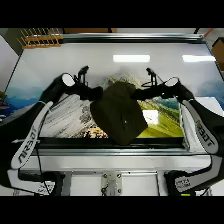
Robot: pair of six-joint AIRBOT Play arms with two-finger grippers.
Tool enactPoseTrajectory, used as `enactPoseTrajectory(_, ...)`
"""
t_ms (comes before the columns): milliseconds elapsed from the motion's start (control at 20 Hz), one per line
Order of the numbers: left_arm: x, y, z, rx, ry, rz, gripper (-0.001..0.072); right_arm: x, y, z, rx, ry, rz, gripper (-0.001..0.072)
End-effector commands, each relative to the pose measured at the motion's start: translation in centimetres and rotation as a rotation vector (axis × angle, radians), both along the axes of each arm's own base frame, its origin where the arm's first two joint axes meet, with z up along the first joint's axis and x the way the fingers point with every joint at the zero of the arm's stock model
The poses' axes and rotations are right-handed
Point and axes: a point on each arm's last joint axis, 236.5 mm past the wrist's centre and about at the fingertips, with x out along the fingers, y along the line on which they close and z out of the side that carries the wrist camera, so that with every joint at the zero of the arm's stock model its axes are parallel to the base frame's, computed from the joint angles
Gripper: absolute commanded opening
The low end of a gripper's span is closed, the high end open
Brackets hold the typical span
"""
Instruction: Fold the clothes and pants, and hang the long-sleeved shirts on hangers.
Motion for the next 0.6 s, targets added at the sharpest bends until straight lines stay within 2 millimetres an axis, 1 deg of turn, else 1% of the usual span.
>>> enactPoseTrajectory(0, -1.7, 1.8, 12.6, 0.065, -0.239, -0.074, 0.0019, -3.2, 1.0, 12.7, 0.028, -0.218, 0.136, 0.0028)
enactPoseTrajectory(50, -3.4, 1.8, 16.5, 0.055, -0.299, -0.102, 0.0019, -5.2, 1.1, 16.6, 0.033, -0.281, 0.154, 0.0028)
enactPoseTrajectory(100, -5.2, 1.6, 19.8, 0.048, -0.359, -0.128, 0.0018, -7.0, 1.0, 19.6, 0.037, -0.326, 0.156, 0.0028)
enactPoseTrajectory(150, -7.3, 1.4, 22.8, 0.042, -0.423, -0.156, 0.0019, -8.8, 0.7, 22.2, 0.026, -0.368, 0.145, 0.0028)
enactPoseTrajectory(200, -9.4, 0.9, 25.4, 0.026, -0.481, -0.182, 0.0019, -10.2, 0.3, 24.1, 0.005, -0.404, 0.128, 0.0028)
enactPoseTrajectory(250, -11.1, 0.6, 27.1, 0.012, -0.522, -0.191, 0.0019, -11.4, -0.4, 25.5, -0.018, -0.423, 0.095, 0.0028)
enactPoseTrajectory(300, -12.8, 0.3, 28.5, -0.003, -0.549, -0.194, 0.0019, -12.5, -1.1, 26.4, -0.042, -0.428, 0.065, 0.0028)
enactPoseTrajectory(350, -14.0, 0.2, 29.3, -0.007, -0.567, -0.192, 0.0019, -13.5, -1.8, 26.6, -0.064, -0.414, 0.039, 0.0028)
enactPoseTrajectory(400, -15.1, 0.2, 29.5, 0.002, -0.577, -0.189, 0.0018, -14.5, -2.4, 26.4, -0.089, -0.384, 0.023, 0.0028)
enactPoseTrajectory(450, -15.7, 0.4, 29.3, 0.02, -0.577, -0.178, 0.0018, -15.3, -2.9, 25.9, -0.11, -0.345, 0.013, 0.0028)
enactPoseTrajectory(500, -15.9, 0.7, 28.5, 0.047, -0.572, -0.163, 0.0018, -15.9, -3.2, 24.9, -0.127, -0.293, 0.004, 0.0028)
enactPoseTrajectory(550, -15.6, 1.0, 27.3, 0.083, -0.563, -0.143, 0.0019, -16.2, -3.4, 23.8, -0.13, -0.241, -0.002, 0.0028)
